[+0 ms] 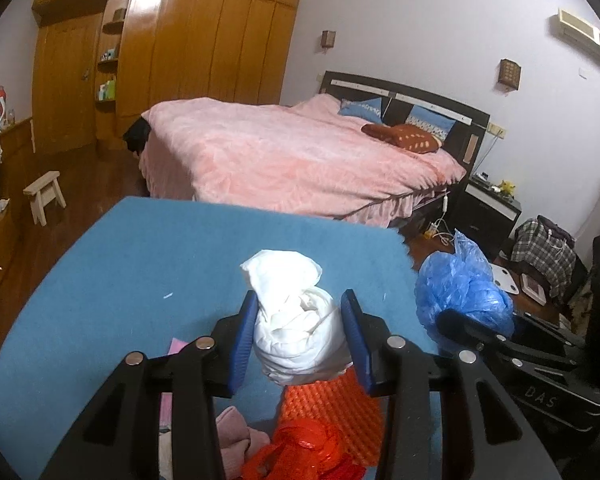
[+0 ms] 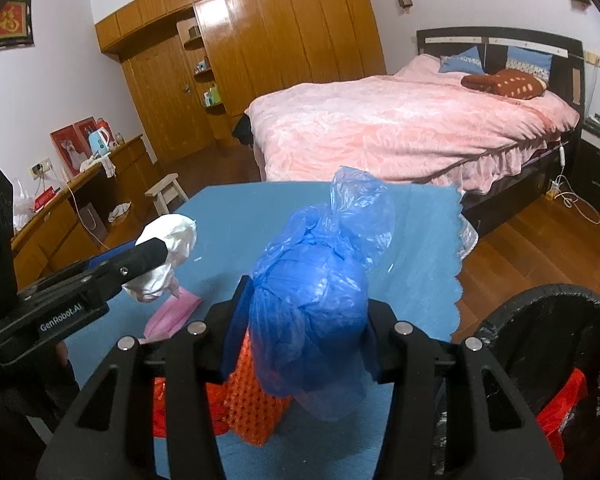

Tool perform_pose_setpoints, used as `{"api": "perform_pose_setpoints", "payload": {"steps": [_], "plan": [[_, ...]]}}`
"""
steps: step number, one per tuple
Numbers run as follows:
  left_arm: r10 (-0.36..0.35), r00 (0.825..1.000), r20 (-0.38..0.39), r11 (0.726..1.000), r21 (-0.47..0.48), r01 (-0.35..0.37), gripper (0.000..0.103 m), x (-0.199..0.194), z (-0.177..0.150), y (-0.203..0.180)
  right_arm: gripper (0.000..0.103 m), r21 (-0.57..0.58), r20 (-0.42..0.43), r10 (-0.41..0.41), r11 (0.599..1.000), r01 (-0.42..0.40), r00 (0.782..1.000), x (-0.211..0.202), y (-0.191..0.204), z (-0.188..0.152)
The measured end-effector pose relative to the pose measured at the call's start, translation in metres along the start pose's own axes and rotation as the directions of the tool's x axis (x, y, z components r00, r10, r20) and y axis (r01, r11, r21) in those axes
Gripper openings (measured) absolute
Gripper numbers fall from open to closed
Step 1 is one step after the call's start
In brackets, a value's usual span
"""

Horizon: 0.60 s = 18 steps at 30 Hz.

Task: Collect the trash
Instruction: 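Grasp the white tissue with the left tool while the right tool lifts the blue bag toward the bin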

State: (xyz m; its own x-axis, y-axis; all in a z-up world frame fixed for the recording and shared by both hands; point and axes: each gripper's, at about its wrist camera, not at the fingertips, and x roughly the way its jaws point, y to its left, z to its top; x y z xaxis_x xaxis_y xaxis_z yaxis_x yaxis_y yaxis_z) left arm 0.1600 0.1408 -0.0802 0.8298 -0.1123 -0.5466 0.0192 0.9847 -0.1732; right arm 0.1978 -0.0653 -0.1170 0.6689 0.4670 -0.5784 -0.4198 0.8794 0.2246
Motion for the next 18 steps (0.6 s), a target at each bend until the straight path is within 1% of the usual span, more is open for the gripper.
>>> {"api": "perform_pose_setpoints", "payload": {"steps": [6, 10, 18], "plan": [[-0.010, 0.999, 0.042, 1.000, 0.013, 0.009, 0.042, -0.015, 0.009, -0.013, 0.046, -0.002, 0.037, -0.001, 1.000, 0.001, 0.999, -0.021, -0.003, 0.008], [-0.022, 0.998, 0.066, 0.999, 0.044, 0.019, 0.042, -0.022, 0.013, -0.028, 0.046, 0.003, 0.061, -0.010, 1.000, 0.010, 0.998, -0.038, -0.007, 0.011], [-0.082, 0.994, 0.074, 0.994, 0.083, 0.076, 0.042, -0.027, 0.013, -0.059, 0.046, 0.026, 0.089, -0.057, 0.998, 0.055, 0.994, -0.071, -0.026, 0.010]]}}
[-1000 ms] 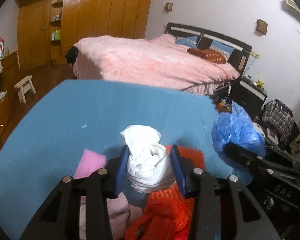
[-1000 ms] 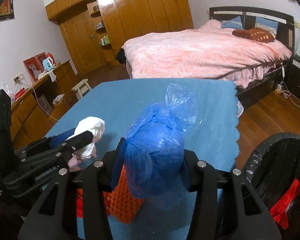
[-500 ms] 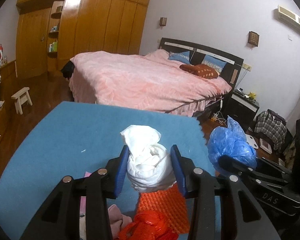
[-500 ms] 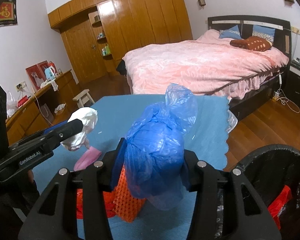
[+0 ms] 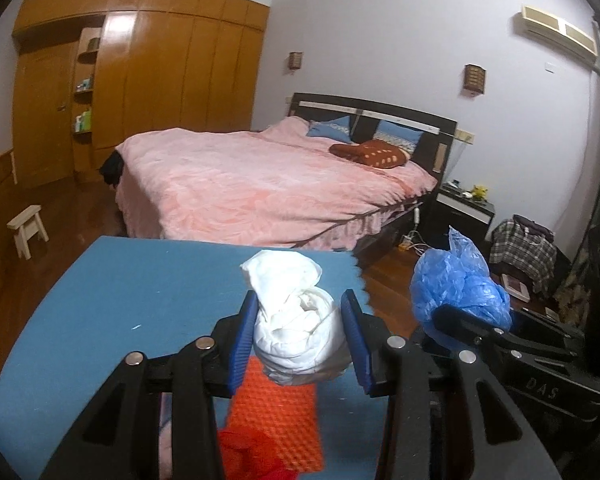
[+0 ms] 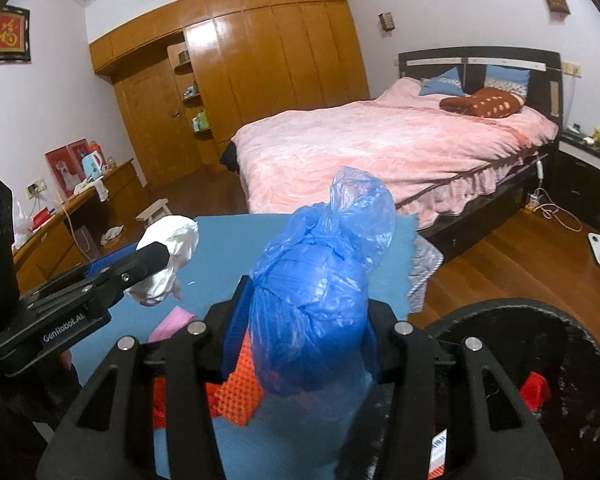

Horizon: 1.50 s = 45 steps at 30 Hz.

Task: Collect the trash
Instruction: 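Grasp the white tissue with the left tool while the right tool lifts the blue bag toward the bin, then carry the tissue and blue bag over the black bin and open both tools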

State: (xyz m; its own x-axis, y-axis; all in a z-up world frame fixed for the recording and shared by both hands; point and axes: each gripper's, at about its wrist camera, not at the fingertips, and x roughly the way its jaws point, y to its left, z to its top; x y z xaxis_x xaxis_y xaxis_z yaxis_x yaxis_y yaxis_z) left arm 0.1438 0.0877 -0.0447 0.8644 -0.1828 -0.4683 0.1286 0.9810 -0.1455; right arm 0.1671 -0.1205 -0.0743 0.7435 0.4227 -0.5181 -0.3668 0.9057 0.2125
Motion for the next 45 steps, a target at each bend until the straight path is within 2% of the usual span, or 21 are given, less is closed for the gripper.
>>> {"api": "perform_pose_setpoints", "payload": {"steps": [9, 16, 30, 38, 42, 43, 45], "plan": [[-0.086, 0.996, -0.012, 0.995, 0.042, 0.086, 0.042, 0.009, 0.000, -0.046, 0.046, 0.026, 0.016, -0.086, 0.996, 0.085, 0.996, -0.036, -0.036, -0.007], [-0.156, 0.987, -0.032, 0.985, 0.068, 0.157, 0.042, 0.020, -0.006, -0.084, 0.046, 0.070, 0.022, -0.168, 0.984, 0.166, 0.985, -0.066, -0.072, -0.017], [-0.282, 0.955, -0.089, 0.948, 0.131, 0.291, 0.042, 0.042, -0.023, -0.162, 0.046, 0.142, 0.005, -0.315, 0.940, 0.311, 0.949, -0.106, -0.139, -0.045], [-0.328, 0.934, -0.144, 0.922, 0.165, 0.349, 0.042, 0.058, -0.038, -0.196, 0.047, 0.177, -0.018, -0.361, 0.917, 0.358, 0.932, -0.115, -0.165, -0.060], [-0.345, 0.925, -0.160, 0.913, 0.172, 0.371, 0.043, 0.062, -0.041, -0.205, 0.049, 0.182, -0.029, -0.377, 0.909, 0.376, 0.926, -0.116, -0.171, -0.067], [-0.346, 0.924, -0.162, 0.912, 0.174, 0.372, 0.046, 0.063, -0.042, -0.207, 0.050, 0.184, -0.032, -0.384, 0.905, 0.383, 0.923, -0.116, -0.173, -0.069], [-0.357, 0.918, -0.171, 0.907, 0.170, 0.385, 0.051, 0.064, -0.044, -0.209, 0.062, 0.188, -0.038, -0.397, 0.898, 0.397, 0.917, -0.116, -0.176, -0.070]]}}
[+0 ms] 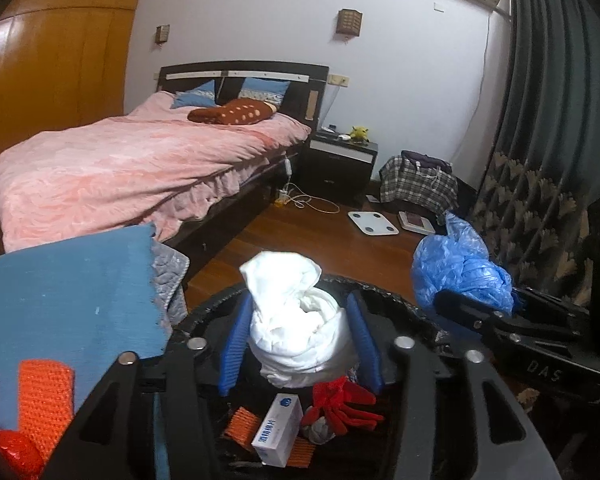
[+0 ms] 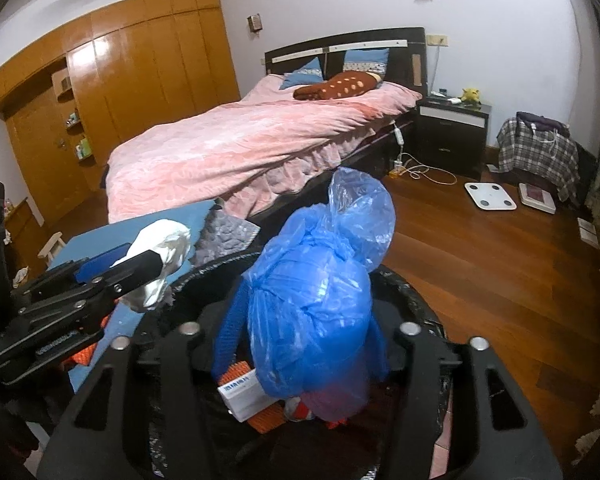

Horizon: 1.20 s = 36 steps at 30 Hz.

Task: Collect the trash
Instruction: 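Carry the tissue and blue bag over the black bin and open both tools, then move both tools back from the bin to the pile on the table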

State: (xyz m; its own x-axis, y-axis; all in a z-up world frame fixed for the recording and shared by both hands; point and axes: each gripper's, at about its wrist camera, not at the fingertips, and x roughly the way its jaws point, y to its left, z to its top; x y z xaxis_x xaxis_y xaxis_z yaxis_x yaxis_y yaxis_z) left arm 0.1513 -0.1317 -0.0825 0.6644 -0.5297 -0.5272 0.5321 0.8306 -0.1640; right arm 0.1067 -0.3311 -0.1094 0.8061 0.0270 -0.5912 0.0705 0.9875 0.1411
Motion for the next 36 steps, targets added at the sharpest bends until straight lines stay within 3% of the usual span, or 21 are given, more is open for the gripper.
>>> {"api": "perform_pose_setpoints", "payload": {"steps": [2, 6, 8, 13, 23, 36], "plan": [[0.009, 1.000, 0.006, 1.000, -0.004, -0.009, 0.064, -0.001, 0.000, 0.000, 0.071, 0.006, 0.004, -0.017, 1.000, 0.017, 1.000, 0.000, -0.002, 0.000], [0.035, 0.999, 0.020, 0.999, -0.009, -0.034, 0.071, -0.008, 0.003, 0.004, 0.088, 0.007, 0.024, -0.045, 0.999, 0.045, 0.999, -0.003, -0.003, -0.001], [0.063, 0.997, 0.036, 0.998, -0.008, -0.063, 0.082, -0.016, 0.003, 0.009, 0.094, 0.010, 0.034, -0.043, 0.999, 0.043, 0.999, -0.005, -0.001, 0.000], [0.120, 0.990, 0.067, 0.993, -0.021, -0.119, 0.093, -0.039, 0.005, 0.025, 0.097, -0.002, 0.049, -0.028, 1.000, 0.028, 0.998, -0.006, 0.009, 0.005], [0.250, 0.963, 0.098, 0.968, -0.064, -0.244, 0.095, -0.087, -0.001, 0.072, 0.097, -0.045, 0.050, 0.073, 0.996, -0.070, 0.996, 0.000, 0.058, 0.014], [0.423, 0.901, 0.093, 0.901, -0.153, -0.407, 0.095, -0.137, -0.022, 0.142, 0.097, -0.121, 0.023, 0.202, 0.973, -0.197, 0.979, 0.021, 0.143, 0.022]]}}
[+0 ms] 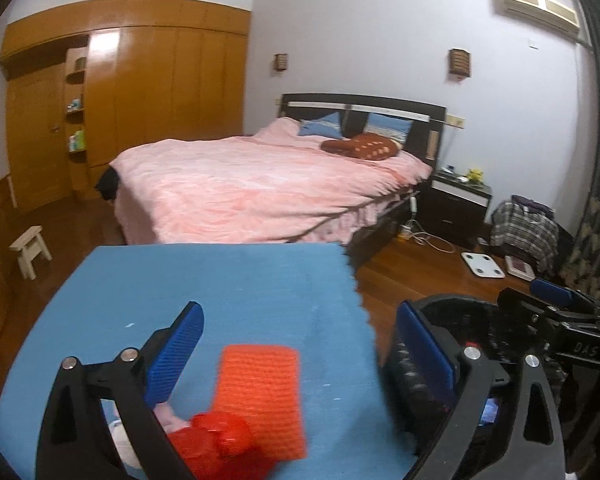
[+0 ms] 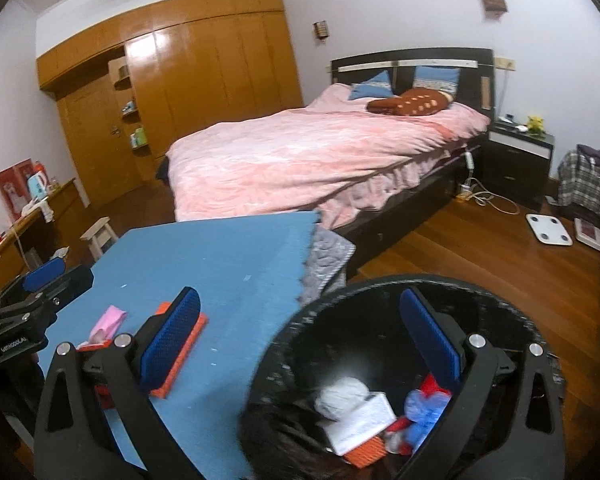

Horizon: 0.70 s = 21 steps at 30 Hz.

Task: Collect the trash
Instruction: 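Move both tools back from the bin to the pile on the table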

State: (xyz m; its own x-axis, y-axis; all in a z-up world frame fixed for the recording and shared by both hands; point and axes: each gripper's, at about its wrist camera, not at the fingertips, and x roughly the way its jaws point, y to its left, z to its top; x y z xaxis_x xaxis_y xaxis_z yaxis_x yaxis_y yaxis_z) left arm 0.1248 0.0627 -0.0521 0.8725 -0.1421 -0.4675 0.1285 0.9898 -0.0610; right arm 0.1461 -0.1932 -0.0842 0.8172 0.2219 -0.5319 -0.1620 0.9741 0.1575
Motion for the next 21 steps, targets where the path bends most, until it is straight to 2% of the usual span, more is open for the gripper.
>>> {"api": "perform_pose_setpoints", "payload": {"steps": [10, 21], "plan": [[0.114, 0.993, -0.013, 0.993, -0.034, -0.115, 0.095, -0.007, -0.016, 0.063, 0.097, -0.047, -0.019, 0.071, 0.996, -0.072, 0.997, 0.034, 0.057, 0.002], [0.237, 0.968, -0.082, 0.969, -0.059, -0.242, 0.094, 0.002, -0.043, 0.136, 0.097, -0.088, -0.070, 0.087, 0.992, -0.093, 0.994, 0.081, 0.107, -0.011]]}}
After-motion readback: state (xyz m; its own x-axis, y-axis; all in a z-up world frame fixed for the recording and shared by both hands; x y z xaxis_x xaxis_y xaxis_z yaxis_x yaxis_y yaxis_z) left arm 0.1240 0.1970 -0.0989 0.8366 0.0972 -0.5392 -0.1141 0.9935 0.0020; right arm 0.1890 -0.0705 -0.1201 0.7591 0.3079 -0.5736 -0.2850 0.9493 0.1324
